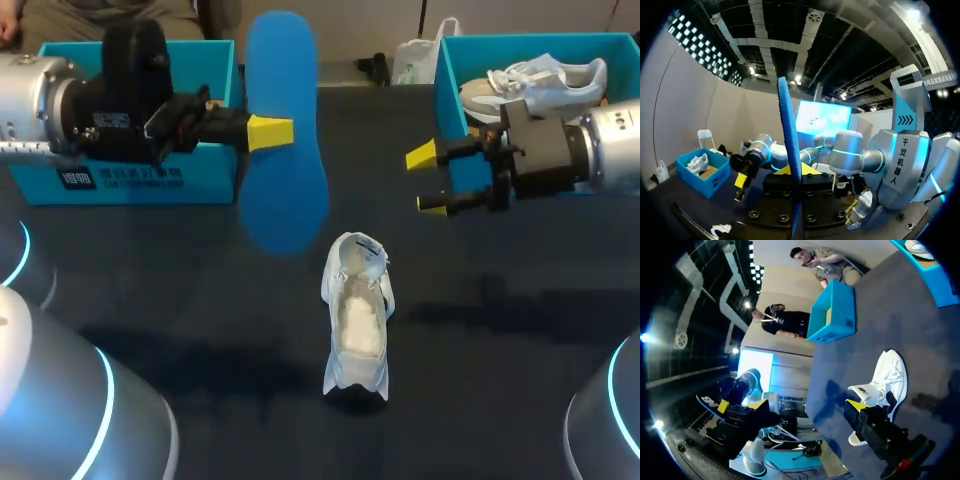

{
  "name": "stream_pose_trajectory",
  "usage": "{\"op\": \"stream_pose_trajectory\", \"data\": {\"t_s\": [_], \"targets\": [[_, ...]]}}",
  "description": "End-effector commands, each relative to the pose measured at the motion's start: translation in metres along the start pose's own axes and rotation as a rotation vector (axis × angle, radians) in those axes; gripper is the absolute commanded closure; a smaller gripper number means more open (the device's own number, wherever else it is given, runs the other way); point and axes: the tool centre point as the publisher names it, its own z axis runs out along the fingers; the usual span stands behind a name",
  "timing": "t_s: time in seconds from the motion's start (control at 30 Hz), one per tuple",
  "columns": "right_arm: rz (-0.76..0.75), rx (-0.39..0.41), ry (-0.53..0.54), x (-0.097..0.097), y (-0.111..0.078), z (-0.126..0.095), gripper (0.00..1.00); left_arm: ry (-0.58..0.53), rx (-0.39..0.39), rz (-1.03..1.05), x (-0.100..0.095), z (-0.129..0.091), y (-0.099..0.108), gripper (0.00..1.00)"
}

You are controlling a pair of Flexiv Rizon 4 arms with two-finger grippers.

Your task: Take the shoe out of the shoebox, open the shoe tongue, remove and reinsert the insole, then place the shoe into the shoebox

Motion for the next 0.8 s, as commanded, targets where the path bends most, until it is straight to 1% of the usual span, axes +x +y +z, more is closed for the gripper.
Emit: {"op": "stream_pose_trajectory", "data": {"t_s": [0.03,0.37,0.43,0.5,0.53,0.6,0.63,0.67,0.7,0.73,0.8], "targets": [[0.001,0.000,-0.002,0.000,0.001,0.001,0.00,-0.045,0.013,0.710,-0.023,0.002,0.018,1.00],[0.001,0.000,-0.002,0.000,0.001,0.001,0.00,-0.045,0.013,0.710,-0.023,0.002,0.018,1.00],[0.001,0.000,-0.002,0.000,0.001,0.001,0.00,-0.040,0.016,0.813,-0.024,0.005,0.022,1.00],[0.001,0.000,-0.002,0.000,0.001,0.001,0.00,-0.047,0.019,0.947,-0.029,0.007,0.027,1.00],[0.001,0.000,-0.002,0.000,0.001,0.001,0.00,-0.054,0.018,0.967,-0.034,0.008,0.029,1.00],[0.001,0.000,-0.002,0.000,0.001,0.001,0.00,-0.048,0.084,1.093,-0.043,0.009,0.035,1.00],[0.001,0.000,-0.002,0.000,0.001,0.001,0.00,-0.048,0.072,1.144,-0.045,0.010,0.039,1.00],[0.001,0.000,-0.002,0.000,0.001,0.001,0.00,-0.035,0.086,1.219,-0.048,0.011,0.045,1.00],[0.001,0.000,-0.002,0.000,0.001,0.001,0.00,-0.053,0.041,1.303,-0.053,0.012,0.052,1.00],[0.001,0.000,-0.002,0.000,0.001,0.001,0.00,-0.090,-0.029,1.316,-0.060,0.014,0.057,1.00],[0.001,0.000,-0.002,0.000,0.001,0.001,0.00,-0.090,-0.029,1.316,-0.060,0.014,0.057,1.00]]}}
